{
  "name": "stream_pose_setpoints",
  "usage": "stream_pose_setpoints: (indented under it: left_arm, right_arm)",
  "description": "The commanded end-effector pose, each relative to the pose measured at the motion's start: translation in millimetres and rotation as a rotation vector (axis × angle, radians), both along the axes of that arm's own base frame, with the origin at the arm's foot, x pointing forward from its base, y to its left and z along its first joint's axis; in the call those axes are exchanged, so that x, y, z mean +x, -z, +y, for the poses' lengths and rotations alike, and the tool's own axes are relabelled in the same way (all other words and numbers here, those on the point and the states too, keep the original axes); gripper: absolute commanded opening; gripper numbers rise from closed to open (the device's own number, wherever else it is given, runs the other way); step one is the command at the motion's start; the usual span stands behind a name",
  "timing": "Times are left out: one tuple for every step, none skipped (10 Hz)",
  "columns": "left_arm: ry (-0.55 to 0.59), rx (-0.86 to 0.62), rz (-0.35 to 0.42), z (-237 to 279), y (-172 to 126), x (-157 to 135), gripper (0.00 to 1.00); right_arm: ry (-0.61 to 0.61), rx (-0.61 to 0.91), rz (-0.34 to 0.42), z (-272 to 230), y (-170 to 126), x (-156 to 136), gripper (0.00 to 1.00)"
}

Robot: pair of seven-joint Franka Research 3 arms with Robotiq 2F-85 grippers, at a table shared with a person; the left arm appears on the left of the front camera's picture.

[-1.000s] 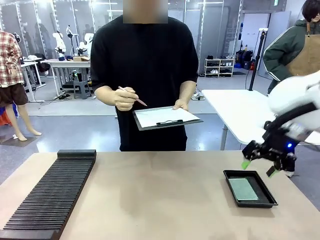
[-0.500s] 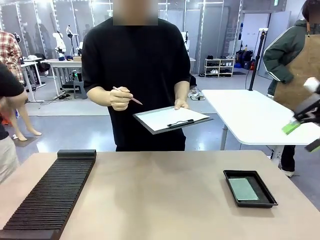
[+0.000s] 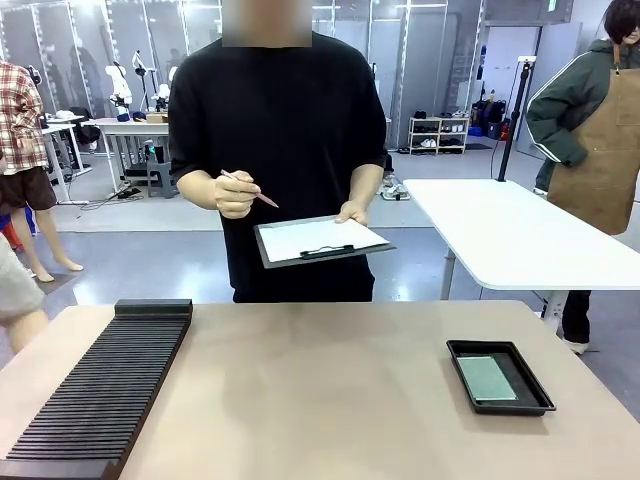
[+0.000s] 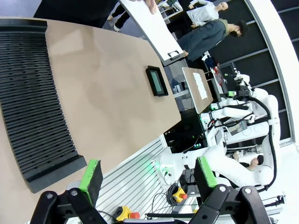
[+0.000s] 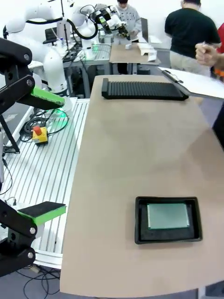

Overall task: Inspect the PCB.
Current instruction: Place the Blank PCB in the ESD tray.

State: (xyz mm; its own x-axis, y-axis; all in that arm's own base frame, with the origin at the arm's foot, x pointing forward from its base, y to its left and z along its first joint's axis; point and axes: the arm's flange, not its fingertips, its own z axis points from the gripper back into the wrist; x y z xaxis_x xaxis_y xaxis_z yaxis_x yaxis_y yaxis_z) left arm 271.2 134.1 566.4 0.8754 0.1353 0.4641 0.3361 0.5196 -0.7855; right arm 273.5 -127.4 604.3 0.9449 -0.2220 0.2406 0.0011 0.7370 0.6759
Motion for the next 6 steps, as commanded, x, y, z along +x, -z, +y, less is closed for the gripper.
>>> stream_pose_setpoints:
  left_arm:
    - [-0.001, 0.014, 0.008, -0.2, -2.1, -0.8, 1.0]
    - [-0.001, 0.014, 0.008, -0.2, -2.1, -0.8, 1.0]
    - [-0.001, 0.014, 0.008, -0.2, -2.1, -0.8, 1.0]
    - [-0.001, 0.014, 0.008, -0.2, -2.1, -0.8, 1.0]
    - [-0.001, 0.014, 0.008, -0.2, -2.1, -0.8, 1.0]
    - [-0.001, 0.014, 0.008, -0.2, -2.1, -0.8, 1.0]
  right_arm:
    - [0.027, 0.035, -0.081, 1.0, 7.4, -9.1, 1.0]
    - [0.047, 0.043, -0.08, 2.0, 12.0, -6.6, 1.0]
    - [0.041, 0.02, -0.029, 4.2, 20.6, 0.2, 1.0]
    - [0.032, 0.026, -0.043, -3.1, -1.3, -8.9, 1.0]
    - [0.032, 0.026, -0.043, -3.1, -1.3, -8.9, 1.0]
    - [0.032, 0.026, -0.043, -3.1, -1.3, -8.9, 1.0]
